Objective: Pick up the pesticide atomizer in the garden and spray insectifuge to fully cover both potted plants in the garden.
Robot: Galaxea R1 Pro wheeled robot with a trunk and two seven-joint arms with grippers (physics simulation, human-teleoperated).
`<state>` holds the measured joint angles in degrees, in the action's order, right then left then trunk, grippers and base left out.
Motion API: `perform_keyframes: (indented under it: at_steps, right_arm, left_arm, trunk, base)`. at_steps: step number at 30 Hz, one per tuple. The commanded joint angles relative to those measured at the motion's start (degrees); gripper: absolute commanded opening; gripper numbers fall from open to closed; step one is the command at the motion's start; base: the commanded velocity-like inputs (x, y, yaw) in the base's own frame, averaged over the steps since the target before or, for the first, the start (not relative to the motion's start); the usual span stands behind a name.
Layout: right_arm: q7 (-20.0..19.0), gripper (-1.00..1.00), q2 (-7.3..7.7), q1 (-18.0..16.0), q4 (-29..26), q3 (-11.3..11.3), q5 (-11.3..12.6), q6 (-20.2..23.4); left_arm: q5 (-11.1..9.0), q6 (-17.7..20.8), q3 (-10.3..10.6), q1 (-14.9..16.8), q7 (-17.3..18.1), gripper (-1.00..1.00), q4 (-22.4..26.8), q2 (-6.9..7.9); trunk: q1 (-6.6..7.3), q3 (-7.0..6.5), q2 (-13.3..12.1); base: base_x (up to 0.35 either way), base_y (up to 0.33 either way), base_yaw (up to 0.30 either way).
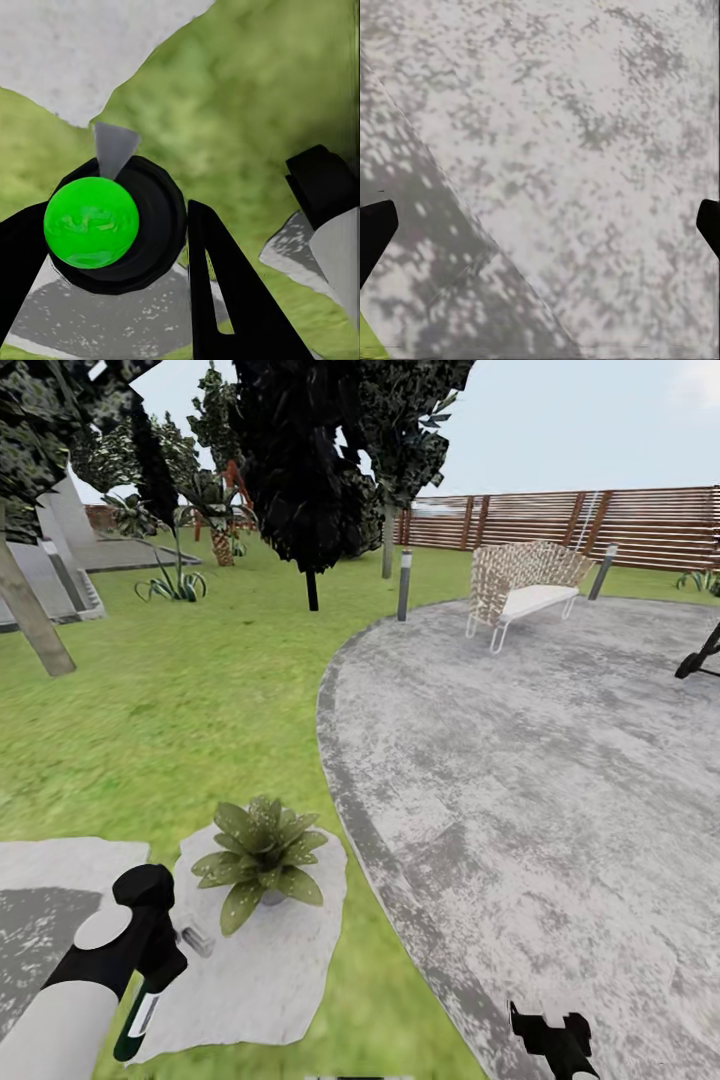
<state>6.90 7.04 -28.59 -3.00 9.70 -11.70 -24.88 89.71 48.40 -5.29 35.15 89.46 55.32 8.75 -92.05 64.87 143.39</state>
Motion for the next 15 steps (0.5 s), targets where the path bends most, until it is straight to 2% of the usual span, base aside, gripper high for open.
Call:
perform_keyframes:
  at_steps: [1,8,10,13,14,15]
  right_arm:
    - [0.22,1.00,-0.01,-0.06,0.00,0.40,-0.61,-0.17]
    - [0.06,1.00,0.07,-0.06,-0.41,0.20,-0.69,-0.10]
    - [-0.07,1.00,0.06,-0.06,-0.83,0.21,-0.74,-0.09]
    - [-1.60,1.00,0.14,-0.06,-4.16,0.07,-0.79,-0.04]
    - [-4.05,1.00,0.30,-0.06,-5.34,0.06,-0.81,-0.06]
    - [-6.92,1.00,0.39,-0.06,-6.48,0.06,-0.84,-0.03]
  left_arm:
    - [-0.13,0.57,-0.11,0.01,0.54,-1.00,0.11,0.02]
    - [-3.55,0.39,-0.40,0.01,0.54,-1.00,0.28,0.12]
    - [-5.52,0.26,-0.36,0.01,0.54,-1.00,0.32,0.13]
    - [-8.97,-0.91,-0.07,0.01,0.54,-1.00,0.29,0.12]
    - [-11.52,-4.64,-0.16,0.01,-0.08,-1.00,0.11,0.17]
    - [-14.85,-9.39,-0.27,-0.01,-2.66,-1.00,-0.29,0.36]
  trunk:
    - [0.05,0.02,0.02]
    - [0.05,-0.03,0.02]
    - [0.05,-0.03,0.02]
    - [0.05,-0.03,0.02]
    - [0.05,-0.03,0.02]
    - [0.05,-0.03,0.02]
  base:
    - [-0.331,0.048,-0.176]
    - [-0.334,0.110,-0.034]
    - [-0.335,0.116,-0.001]
    - [-0.335,0.098,0.000]
    - [-0.335,0.094,0.000]
    - [-0.335,0.092,0.000]
